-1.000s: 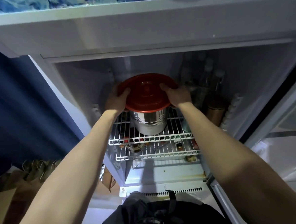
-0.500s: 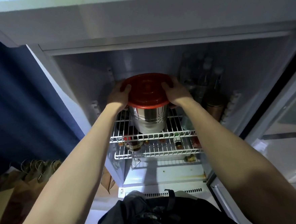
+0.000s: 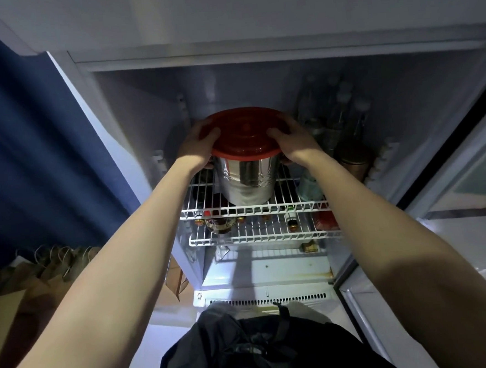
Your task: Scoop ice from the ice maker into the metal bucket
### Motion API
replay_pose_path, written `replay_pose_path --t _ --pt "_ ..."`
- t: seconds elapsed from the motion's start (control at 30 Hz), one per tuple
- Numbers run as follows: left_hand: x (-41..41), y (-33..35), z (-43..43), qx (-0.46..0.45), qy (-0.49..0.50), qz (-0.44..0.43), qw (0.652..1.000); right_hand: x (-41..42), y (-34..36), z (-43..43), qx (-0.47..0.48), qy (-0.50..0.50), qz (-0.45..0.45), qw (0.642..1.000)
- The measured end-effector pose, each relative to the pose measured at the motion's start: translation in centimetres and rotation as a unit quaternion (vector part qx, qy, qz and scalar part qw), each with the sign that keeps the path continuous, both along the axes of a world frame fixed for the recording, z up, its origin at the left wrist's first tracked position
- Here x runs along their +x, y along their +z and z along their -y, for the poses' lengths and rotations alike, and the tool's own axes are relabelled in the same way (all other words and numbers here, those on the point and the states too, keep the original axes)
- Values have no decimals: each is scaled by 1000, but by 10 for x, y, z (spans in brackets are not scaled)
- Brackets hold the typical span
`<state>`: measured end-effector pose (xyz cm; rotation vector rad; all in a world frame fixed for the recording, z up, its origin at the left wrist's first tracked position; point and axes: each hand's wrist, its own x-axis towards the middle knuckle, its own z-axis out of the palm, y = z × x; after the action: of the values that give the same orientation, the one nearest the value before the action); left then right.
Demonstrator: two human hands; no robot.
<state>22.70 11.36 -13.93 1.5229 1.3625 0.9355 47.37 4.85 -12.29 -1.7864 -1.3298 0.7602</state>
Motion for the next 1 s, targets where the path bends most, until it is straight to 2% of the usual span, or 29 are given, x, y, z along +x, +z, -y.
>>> replay_pose_path --t 0.27,0.63,0.77,1.0 --pt "2 1 7 1 20 -2 1000 -2 -11 2 47 -23 -2 999" --pt "1 11 19 2 7 -34 999 -2 8 25 11 13 14 1000" --pt "-5 9 17 39 14 -51 998 3 10 35 19 16 27 999" --pt "-11 13 35 41 33 -43 998 4 18 53 10 22 19 1000"
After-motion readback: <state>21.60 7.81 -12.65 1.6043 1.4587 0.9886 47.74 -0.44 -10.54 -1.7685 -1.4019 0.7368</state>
